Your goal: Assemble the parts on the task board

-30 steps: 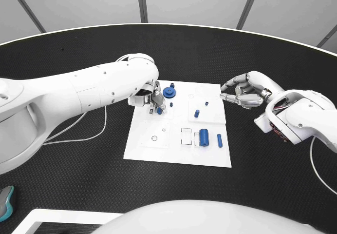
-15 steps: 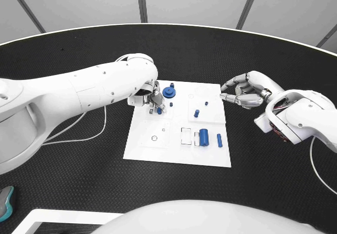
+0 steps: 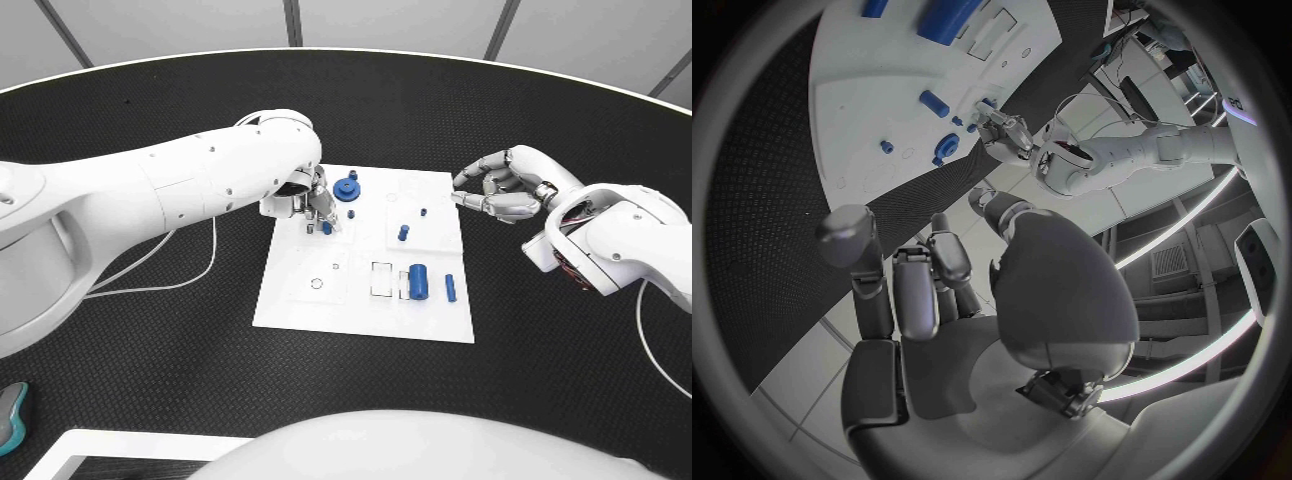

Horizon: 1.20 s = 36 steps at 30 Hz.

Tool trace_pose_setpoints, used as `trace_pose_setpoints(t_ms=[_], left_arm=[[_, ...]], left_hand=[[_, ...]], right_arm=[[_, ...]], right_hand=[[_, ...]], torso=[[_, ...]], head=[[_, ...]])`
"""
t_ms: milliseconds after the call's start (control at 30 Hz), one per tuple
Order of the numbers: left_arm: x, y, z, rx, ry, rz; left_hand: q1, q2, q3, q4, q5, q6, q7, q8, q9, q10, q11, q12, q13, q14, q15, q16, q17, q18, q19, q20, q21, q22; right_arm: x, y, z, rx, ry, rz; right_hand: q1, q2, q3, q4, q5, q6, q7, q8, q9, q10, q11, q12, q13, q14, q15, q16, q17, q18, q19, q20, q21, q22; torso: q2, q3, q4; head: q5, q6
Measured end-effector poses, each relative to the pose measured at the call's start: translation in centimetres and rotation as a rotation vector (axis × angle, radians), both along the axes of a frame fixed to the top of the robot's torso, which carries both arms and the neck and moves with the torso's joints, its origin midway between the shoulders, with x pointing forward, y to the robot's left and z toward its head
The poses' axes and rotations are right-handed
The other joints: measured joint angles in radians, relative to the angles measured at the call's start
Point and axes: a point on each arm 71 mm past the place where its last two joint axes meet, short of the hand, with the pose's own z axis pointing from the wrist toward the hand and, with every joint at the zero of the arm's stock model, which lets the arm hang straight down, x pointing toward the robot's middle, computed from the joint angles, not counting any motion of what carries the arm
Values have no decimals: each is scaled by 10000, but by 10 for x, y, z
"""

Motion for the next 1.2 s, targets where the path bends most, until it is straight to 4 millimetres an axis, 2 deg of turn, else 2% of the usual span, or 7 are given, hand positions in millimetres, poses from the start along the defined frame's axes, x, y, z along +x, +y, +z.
trace_pose_setpoints(t_ms=[200, 533, 800, 867, 1200], left_arm=[[0, 0, 0, 14, 39, -31], [0, 4, 0, -36, -79, 107], [0, 12, 1, -159, -291, 312], [-1, 13, 2, -191, -334, 338], [-2, 18, 16, -647, -476, 470]], left_hand=[[0, 0, -65, 9, 0, -2, -2, 28, 12, 29, -29, 38, 1, 0, 1, 0, 0, 0, 0, 0, 0, 1], [0, 0, -341, 226, -1, 51, -55, 73, 40, 5, -53, 38, -7, -2, 3, 0, 0, 1, 0, 0, 0, 20], [-206, -166, -861, 493, -2, 60, -53, 146, 59, -8, -65, 38, -72, -4, 4, 0, 0, 0, 0, 0, 0, -9], [-549, -105, -1137, 518, -2, 56, -49, 128, 66, -8, -65, 38, -108, -4, 5, 0, -1, 0, 0, 0, 0, -29], [-604, -54, -1327, 499, -2, 11, -16, 28, 65, -45, -101, 38, -189, 31, -30, 0, -1, 0, 0, 0, 0, -107]], right_arm=[[0, 0, 0, -1, 4, 6], [0, 0, 0, -3, 0, 1], [1, -1, 0, -17, -15, -35], [2, -2, 0, -23, -18, -48], [5, -3, -2, -63, -22, -105]], right_hand=[[0, 0, 0, 0, 0, 0, 0, 0, 0, 0, 0, 0, 0, 0, 0, 0, 0, 0, 0, 0, 0, 0], [0, 0, 0, 0, 0, 0, 0, -1, 2, 0, 0, 0, 1, 0, 0, 0, -2, 0, 0, 0, 0, 1], [0, 0, 0, 0, 0, 0, 1, -1, 2, 0, 0, 0, 1, 0, 0, 0, -2, 0, 0, 0, 0, 1], [0, 0, 0, 0, 0, 0, 0, -1, 2, 0, 0, 0, 1, 0, 0, 0, -2, 0, 0, 0, 0, 1], [0, 0, 0, 0, 0, 0, 1, -1, -11, 0, 0, 0, 1, 0, 0, 0, -3, 0, 0, 0, -59, -18]], torso=[[-2, -1, 2], [-4, -4, 2], [-13, -4, 8], [-17, -4, 8], [-32, -5, 14]], head=[[-1, 0], [-1, 0], [-19, 0], [-22, 0], [-29, 73]])
